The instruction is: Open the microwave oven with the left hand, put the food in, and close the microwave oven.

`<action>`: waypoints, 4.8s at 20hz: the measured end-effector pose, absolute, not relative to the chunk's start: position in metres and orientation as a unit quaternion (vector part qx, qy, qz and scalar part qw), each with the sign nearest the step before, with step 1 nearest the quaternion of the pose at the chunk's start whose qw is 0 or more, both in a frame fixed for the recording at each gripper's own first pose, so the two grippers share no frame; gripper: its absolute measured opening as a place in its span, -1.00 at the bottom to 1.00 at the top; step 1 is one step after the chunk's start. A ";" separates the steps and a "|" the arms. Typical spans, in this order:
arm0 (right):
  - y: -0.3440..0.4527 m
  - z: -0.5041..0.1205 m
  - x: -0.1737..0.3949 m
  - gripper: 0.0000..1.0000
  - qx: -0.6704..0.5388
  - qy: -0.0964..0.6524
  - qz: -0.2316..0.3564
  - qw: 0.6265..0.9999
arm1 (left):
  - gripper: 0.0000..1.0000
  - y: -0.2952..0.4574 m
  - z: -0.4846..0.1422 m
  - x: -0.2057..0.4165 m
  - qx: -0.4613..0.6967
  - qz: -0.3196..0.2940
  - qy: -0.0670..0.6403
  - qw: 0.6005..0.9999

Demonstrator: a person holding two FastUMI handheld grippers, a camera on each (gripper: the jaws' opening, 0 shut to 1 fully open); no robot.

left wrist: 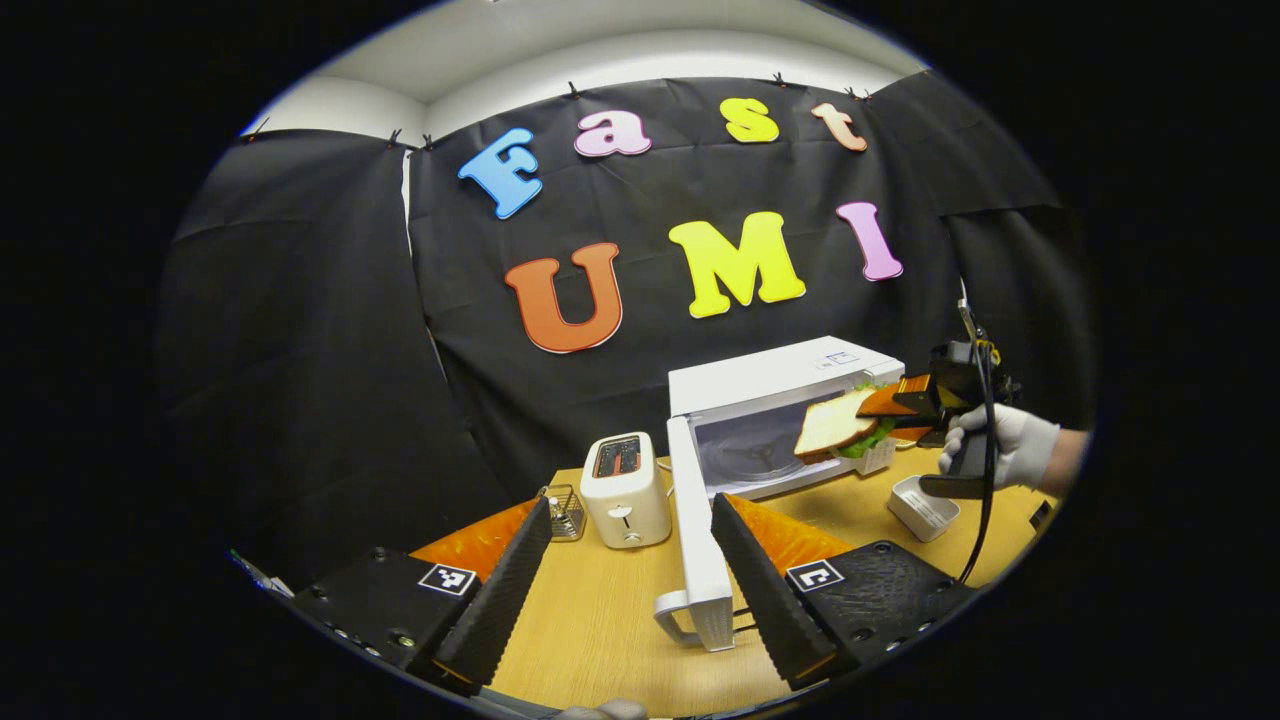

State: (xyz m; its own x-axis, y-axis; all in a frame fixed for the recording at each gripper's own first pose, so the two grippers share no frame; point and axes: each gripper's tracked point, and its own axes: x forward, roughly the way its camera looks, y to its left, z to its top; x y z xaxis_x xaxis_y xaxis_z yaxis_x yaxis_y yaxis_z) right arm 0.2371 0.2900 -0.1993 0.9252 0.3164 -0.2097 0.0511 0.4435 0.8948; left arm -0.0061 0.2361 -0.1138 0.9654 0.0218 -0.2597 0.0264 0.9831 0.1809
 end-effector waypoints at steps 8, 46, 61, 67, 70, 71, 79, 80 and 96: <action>0.347 -0.238 0.330 -0.32 0.522 0.143 0.010 0.841 | 0.94 0.240 -0.130 0.004 0.084 -0.009 0.149 0.985; 0.247 -0.115 0.210 0.82 0.077 0.075 0.038 0.993 | 0.94 0.255 -0.106 -0.005 0.061 0.011 0.092 0.994; 0.077 -0.017 0.045 0.82 -0.005 0.009 -0.058 0.998 | 0.89 0.277 -0.104 0.026 0.045 0.030 0.070 0.996; 0.071 -0.032 0.031 0.83 -0.006 0.031 -0.078 0.996 | 0.10 0.277 -0.110 0.039 0.033 0.005 0.075 0.997; 0.071 -0.035 0.030 0.96 -0.003 0.035 -0.083 0.996 | -0.35 0.281 -0.115 0.041 0.025 0.009 0.075 0.997; 0.070 -0.036 0.028 0.96 -0.003 0.035 -0.086 0.996 | -0.84 0.287 -0.118 0.043 0.021 0.011 0.076 0.997; 0.073 -0.053 0.029 0.96 0.009 0.059 -0.080 0.995 | -1.00 0.312 -0.154 0.048 0.023 0.029 0.101 0.994; 0.076 -0.056 0.033 0.96 0.010 0.062 -0.076 0.995 | -1.00 0.315 -0.163 0.048 0.029 0.033 0.105 0.994; 0.092 -0.046 0.033 0.96 -0.014 0.085 -0.077 0.993 | -0.81 0.271 -0.261 0.038 0.069 -0.023 0.177 0.982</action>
State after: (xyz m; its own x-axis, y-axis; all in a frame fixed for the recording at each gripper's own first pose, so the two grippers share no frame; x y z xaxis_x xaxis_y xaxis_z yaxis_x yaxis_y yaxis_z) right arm 0.0328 0.0920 -0.0461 0.9738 -0.1550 -0.1662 0.1503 0.9878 -0.0407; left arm 0.0382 0.2710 -0.2606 0.9366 -0.0205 -0.3498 0.0694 0.9893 0.1280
